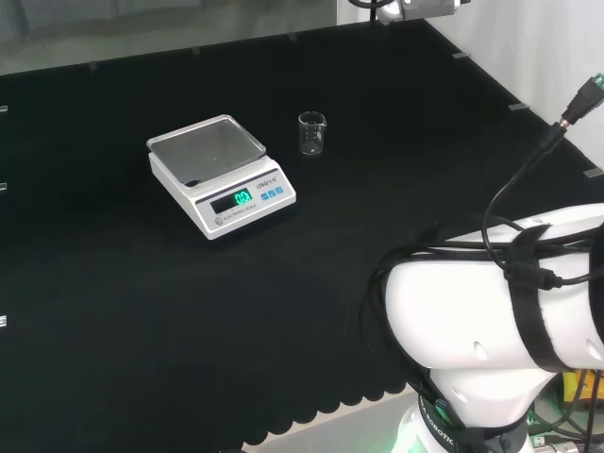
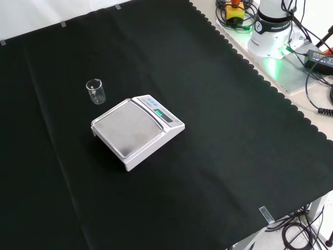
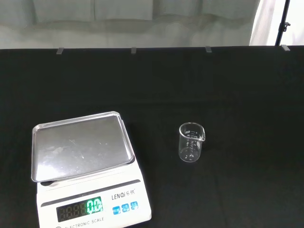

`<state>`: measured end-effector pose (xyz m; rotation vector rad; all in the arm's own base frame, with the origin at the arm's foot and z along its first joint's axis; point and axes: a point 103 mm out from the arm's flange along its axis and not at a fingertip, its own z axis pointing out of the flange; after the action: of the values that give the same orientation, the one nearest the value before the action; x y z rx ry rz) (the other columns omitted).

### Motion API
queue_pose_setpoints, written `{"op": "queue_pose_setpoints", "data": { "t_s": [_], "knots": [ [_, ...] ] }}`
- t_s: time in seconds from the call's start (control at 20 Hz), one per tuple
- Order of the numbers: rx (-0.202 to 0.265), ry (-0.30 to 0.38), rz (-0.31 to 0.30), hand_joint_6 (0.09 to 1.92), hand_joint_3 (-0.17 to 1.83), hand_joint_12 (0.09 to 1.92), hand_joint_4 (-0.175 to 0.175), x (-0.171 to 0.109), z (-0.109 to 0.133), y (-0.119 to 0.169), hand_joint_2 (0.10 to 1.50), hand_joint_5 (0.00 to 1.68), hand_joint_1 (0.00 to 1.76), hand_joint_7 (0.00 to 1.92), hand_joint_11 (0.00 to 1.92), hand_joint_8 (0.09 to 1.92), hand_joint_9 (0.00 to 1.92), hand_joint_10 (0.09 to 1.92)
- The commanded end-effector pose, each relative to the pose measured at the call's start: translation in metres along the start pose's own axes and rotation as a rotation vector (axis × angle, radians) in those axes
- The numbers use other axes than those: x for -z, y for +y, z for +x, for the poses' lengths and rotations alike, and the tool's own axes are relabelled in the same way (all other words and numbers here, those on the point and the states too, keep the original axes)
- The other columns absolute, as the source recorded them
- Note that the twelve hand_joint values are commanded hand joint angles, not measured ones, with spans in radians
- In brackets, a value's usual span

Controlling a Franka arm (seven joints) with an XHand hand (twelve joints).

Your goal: Pick up the beaker.

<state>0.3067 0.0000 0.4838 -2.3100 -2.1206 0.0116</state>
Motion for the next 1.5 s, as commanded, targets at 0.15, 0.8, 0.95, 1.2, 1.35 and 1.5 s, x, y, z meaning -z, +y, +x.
{"op": "queue_pose_setpoints", "data": {
  "t_s": [0.15, 0.8, 0.95, 1.2, 1.35, 1.5],
  "knots": [
    [0.005, -0.016, -0.011, 0.09, -0.07, 1.47, -0.091, 0.002, 0.012, 0.001, 1.13, 0.13, 0.35, 0.01, 0.26, 0.65, 0.00, 0.88],
    [0.032, 0.011, 0.042, 0.09, -0.07, 1.47, -0.087, -0.033, -0.009, 0.059, 1.14, 0.14, 0.34, 0.00, 0.26, 0.70, 0.00, 0.90],
    [0.023, 0.032, 0.063, 0.09, -0.07, 1.47, -0.087, -0.050, -0.024, 0.080, 1.14, 0.14, 0.34, 0.00, 0.26, 0.69, 0.00, 0.90],
    [0.025, 0.078, 0.080, 0.09, -0.07, 1.47, -0.087, -0.077, -0.058, 0.110, 1.14, 0.16, 0.34, 0.00, 0.25, 0.68, 0.00, 0.89],
    [-0.006, 0.101, 0.088, 0.09, -0.08, 1.47, -0.088, -0.088, -0.065, 0.125, 1.14, 0.16, 0.35, 0.00, 0.25, 0.68, 0.00, 0.89],
    [-0.029, 0.124, 0.109, 0.09, -0.08, 1.47, -0.089, -0.102, -0.078, 0.142, 1.14, 0.17, 0.35, 0.00, 0.25, 0.67, 0.00, 0.88]
  ]
}}
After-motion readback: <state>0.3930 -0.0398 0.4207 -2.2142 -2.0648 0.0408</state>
